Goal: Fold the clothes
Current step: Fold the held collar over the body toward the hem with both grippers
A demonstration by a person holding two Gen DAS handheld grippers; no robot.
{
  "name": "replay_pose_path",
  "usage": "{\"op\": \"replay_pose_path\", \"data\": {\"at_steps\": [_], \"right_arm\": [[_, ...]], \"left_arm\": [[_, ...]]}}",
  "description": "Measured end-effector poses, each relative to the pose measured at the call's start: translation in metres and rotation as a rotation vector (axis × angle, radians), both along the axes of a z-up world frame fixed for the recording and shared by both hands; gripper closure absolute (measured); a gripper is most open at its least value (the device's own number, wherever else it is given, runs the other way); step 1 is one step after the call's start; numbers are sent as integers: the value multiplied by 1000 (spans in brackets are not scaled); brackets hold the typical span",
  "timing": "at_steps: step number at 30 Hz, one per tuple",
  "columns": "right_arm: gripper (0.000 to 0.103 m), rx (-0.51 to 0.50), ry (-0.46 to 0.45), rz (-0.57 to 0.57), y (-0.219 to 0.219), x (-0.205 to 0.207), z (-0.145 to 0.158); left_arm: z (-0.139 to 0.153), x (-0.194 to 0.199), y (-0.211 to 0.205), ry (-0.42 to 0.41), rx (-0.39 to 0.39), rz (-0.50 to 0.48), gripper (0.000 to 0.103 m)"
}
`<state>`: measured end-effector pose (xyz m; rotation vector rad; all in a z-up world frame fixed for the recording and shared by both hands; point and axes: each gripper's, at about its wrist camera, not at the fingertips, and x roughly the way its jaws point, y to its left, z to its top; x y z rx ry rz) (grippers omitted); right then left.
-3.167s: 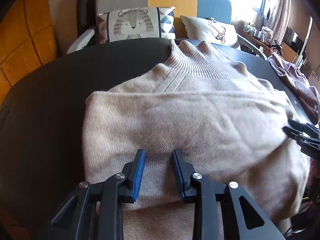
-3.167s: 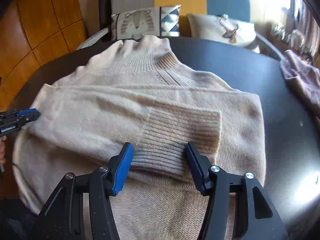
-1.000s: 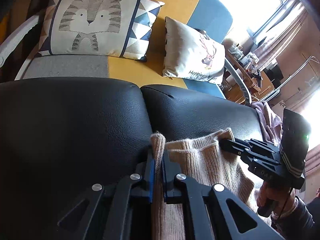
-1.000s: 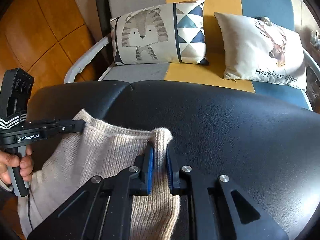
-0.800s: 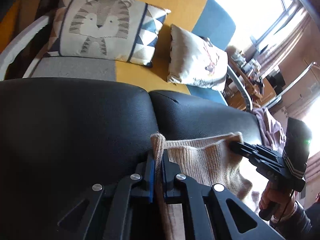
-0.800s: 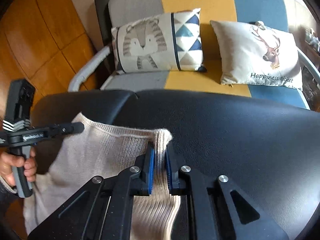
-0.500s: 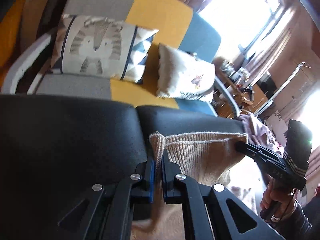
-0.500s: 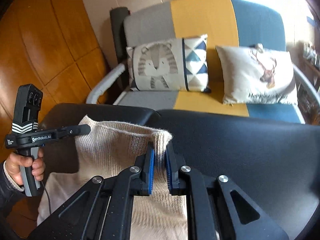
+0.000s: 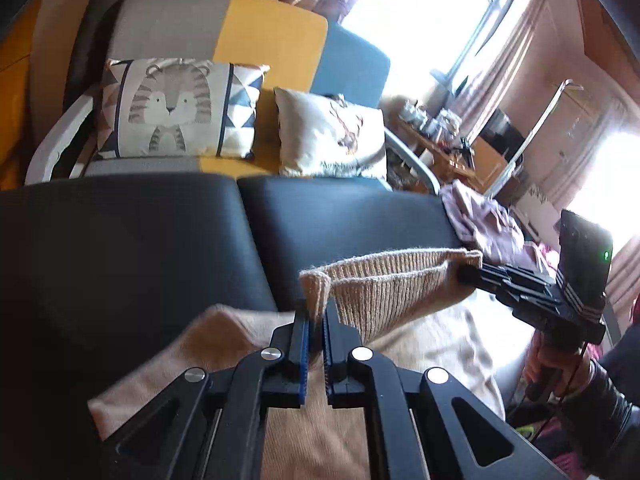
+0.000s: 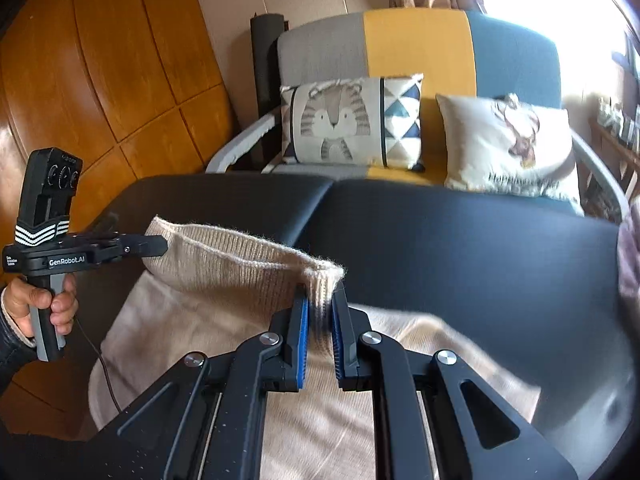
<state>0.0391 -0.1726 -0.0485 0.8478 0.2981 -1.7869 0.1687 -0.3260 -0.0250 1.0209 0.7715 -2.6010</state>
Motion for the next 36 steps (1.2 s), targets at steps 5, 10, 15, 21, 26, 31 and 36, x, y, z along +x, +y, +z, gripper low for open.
{"op": "replay_pose_path", "data": {"at_steps": [5,10,15,21,26,31,36], "right_arm": [[92,20,-39,-13,14,5,-22],[91,32,-75,-5,24,10,-39],[82,19,-147,8,39,14,-56],[78,-12,-202,-3,61,14,-59],[52,-10,-198,-5,78,24,-56],[52,-44,-164,-77,91,33,-42],[52,-26,-83,-131,73,48,-31]], "left_arm": [[-19,11,17,-30,24,-10,98],[-38,13,30,-73,19,-35,98],[-53,15,42,-115,-26,-88,98],[-52,27,52,-128,-68,-161,97],[-53,44,59,-146,-63,-180,96],[-49,66,61,-126,-27,-138,95],[-23,67,69,9,-5,-64,92]]}}
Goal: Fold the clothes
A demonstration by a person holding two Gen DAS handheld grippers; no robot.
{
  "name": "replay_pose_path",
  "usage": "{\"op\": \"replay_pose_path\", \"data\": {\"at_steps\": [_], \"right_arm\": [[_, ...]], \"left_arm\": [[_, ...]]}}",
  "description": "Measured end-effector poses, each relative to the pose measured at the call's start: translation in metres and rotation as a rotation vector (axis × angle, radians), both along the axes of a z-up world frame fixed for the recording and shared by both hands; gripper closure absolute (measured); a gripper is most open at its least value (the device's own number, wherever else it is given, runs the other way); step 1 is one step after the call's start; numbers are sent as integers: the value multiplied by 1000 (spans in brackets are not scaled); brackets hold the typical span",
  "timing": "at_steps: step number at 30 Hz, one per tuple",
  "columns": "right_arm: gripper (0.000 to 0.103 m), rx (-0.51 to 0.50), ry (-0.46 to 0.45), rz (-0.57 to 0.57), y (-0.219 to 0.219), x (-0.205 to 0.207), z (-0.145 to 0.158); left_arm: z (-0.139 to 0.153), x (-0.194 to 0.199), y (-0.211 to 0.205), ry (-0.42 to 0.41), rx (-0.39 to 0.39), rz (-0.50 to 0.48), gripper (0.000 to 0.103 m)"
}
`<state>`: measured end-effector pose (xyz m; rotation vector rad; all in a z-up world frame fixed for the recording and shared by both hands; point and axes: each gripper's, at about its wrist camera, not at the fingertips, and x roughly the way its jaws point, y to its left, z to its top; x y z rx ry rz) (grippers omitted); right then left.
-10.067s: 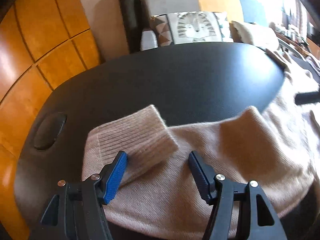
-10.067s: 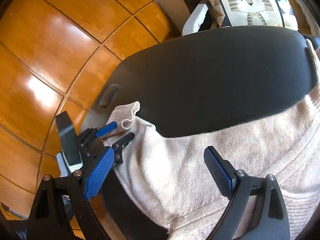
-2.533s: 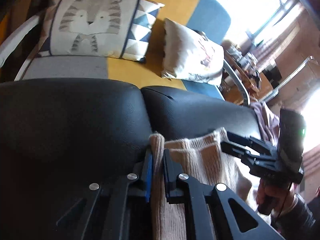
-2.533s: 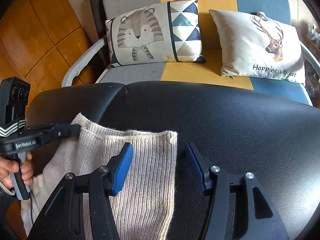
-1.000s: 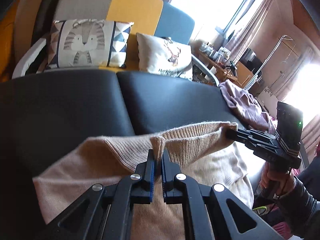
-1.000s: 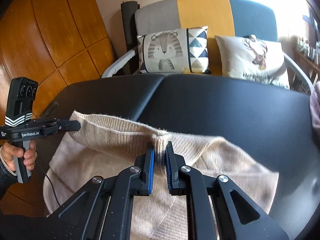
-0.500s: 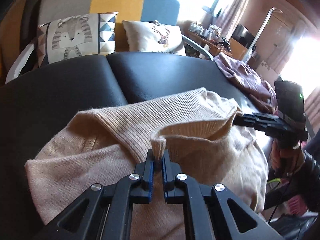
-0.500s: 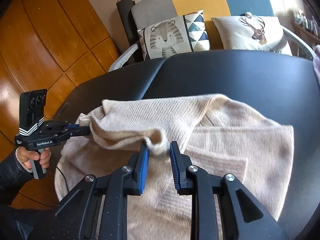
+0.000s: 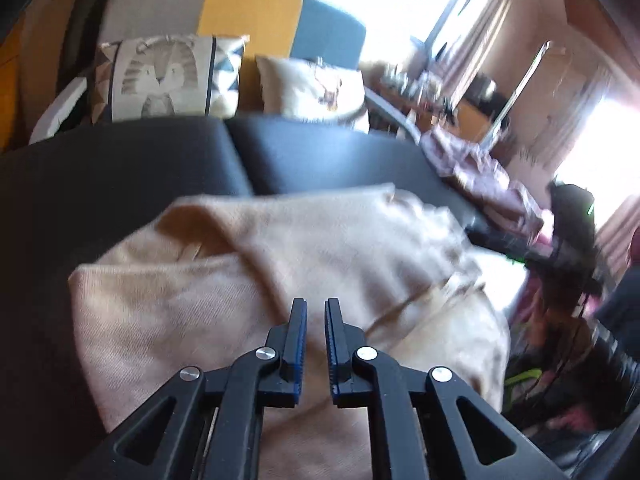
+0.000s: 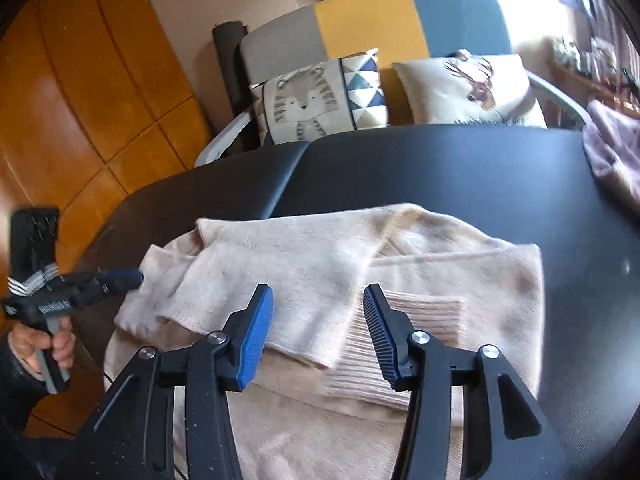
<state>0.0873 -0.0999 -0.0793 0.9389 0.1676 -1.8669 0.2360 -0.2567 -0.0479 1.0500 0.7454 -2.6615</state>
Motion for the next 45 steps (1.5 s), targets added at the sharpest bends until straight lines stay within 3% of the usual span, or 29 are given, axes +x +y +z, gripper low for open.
{"op": "replay_pose_path", "data": {"at_steps": [2,8,16,20,26,30,35,41,45], "right_arm": [[52,44,48,17,-15,12,-5],[52,199,59,52,-37,23,-50],[50,188,100,66,-29,22,-60],[50,152,49,33,-18,21,-51],[50,104,-6,-86,3,10,-46],[48,151,-32,-93,-4,7,-67],[44,176,94,-103,-14,23,-73],[42,179,88,-109,-31,3,-71],[42,179,80,-108,-49,-17,-69]], "left_arm": [[0,-9,3,14,9,8,87],[-46,-39,16,-136,17,9,87],[-58,-36,13,-139,37,36,87],[-50,-26,13,-126,56,72,87],[-34,-8,13,-111,-43,192,87],[-54,-10,12,-179,-53,246,86],[-63,-10,17,-151,-111,281,84],[-70,-22,-12,-137,-14,300,83],[-68,-42,-31,-166,-26,296,83]]}}
